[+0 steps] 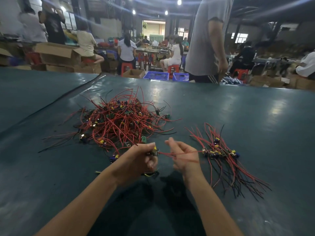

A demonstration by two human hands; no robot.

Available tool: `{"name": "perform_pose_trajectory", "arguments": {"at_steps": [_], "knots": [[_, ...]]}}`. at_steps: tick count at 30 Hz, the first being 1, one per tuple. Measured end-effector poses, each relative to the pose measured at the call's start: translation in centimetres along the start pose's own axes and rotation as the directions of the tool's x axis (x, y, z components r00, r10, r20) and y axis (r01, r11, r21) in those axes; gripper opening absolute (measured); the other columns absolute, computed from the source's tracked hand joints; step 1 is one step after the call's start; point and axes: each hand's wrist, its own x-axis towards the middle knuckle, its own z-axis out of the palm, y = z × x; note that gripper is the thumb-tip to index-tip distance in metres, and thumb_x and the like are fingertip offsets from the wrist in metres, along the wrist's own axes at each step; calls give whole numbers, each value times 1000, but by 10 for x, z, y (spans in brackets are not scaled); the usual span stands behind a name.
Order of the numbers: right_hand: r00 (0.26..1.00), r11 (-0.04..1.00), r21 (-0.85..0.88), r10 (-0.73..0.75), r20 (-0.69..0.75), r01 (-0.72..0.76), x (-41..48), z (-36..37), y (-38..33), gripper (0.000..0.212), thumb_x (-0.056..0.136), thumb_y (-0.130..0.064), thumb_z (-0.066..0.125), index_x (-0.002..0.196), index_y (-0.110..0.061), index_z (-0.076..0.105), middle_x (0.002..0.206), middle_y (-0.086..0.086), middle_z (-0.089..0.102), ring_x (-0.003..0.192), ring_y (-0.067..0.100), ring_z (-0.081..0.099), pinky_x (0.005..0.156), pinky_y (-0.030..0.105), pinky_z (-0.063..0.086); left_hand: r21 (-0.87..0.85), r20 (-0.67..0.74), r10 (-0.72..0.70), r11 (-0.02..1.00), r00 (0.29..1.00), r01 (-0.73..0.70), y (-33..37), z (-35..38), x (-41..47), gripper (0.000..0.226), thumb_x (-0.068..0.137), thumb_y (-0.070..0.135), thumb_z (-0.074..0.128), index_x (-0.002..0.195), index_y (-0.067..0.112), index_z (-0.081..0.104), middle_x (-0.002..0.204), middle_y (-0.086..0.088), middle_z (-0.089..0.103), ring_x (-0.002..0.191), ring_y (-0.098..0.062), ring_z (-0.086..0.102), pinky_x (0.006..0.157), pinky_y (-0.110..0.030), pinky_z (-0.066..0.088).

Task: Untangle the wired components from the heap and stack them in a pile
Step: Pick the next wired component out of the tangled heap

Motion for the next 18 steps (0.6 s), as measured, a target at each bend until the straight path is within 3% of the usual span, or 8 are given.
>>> {"name": "perform_pose_trajectory", "arguments": {"at_steps": [2,5,7,10,14,17,18], "knots": [[992,996,-35,-75,101,79,-7,11,1,26,93,-17,63,89,8,70,41,-14,47,36,-2,40,39,9,32,39,56,-27,999,998,25,-1,2,-3,43,59,55,83,48,23,57,49,4,49,52,-11,51,60,-24,44],[946,981,18,-189,264,191,-18,16,-2,21,94,-15,59,81,-5,71,49,-12,60,44,-4,52,47,6,39,63,42,-53,997,998,51,-1,0,-2,34,65,55,79,75,23,74,61,6,55,55,-9,52,59,-24,45],[930,973,44,-231,287,228,-22,18,-5,22,92,-20,60,80,-6,73,56,-9,65,51,-3,57,51,7,41,83,15,-64,995,998,62,-1,-3,1,43,64,58,80,84,21,74,67,1,55,56,-10,52,57,-23,45],[943,979,66,-203,262,192,-24,22,-7,31,88,-29,60,77,-4,74,56,-2,62,49,1,54,48,11,42,110,-23,-104,988,994,105,-2,-2,3,55,56,68,81,78,19,69,60,-1,54,52,-11,50,54,-22,42],[945,982,50,-189,266,182,-23,22,-5,35,89,-28,59,58,-18,69,45,-10,47,43,2,40,47,13,35,84,-163,-132,986,978,147,-6,-2,12,82,47,76,79,96,13,59,53,2,48,47,-12,45,50,-24,42],[953,992,-20,-113,282,124,-24,20,-4,30,93,-25,61,66,-16,72,52,-8,56,51,5,51,54,18,42,65,-250,-144,984,957,166,-7,-5,15,75,42,79,78,77,13,71,60,-4,57,50,-17,54,52,-27,49],[954,996,-36,-70,291,85,-24,21,-4,29,93,-25,62,69,-16,74,57,-6,63,54,6,58,55,18,47,48,-262,-145,985,954,163,-4,-3,14,78,42,81,77,80,13,75,68,-7,64,56,-20,61,56,-30,52]]}}
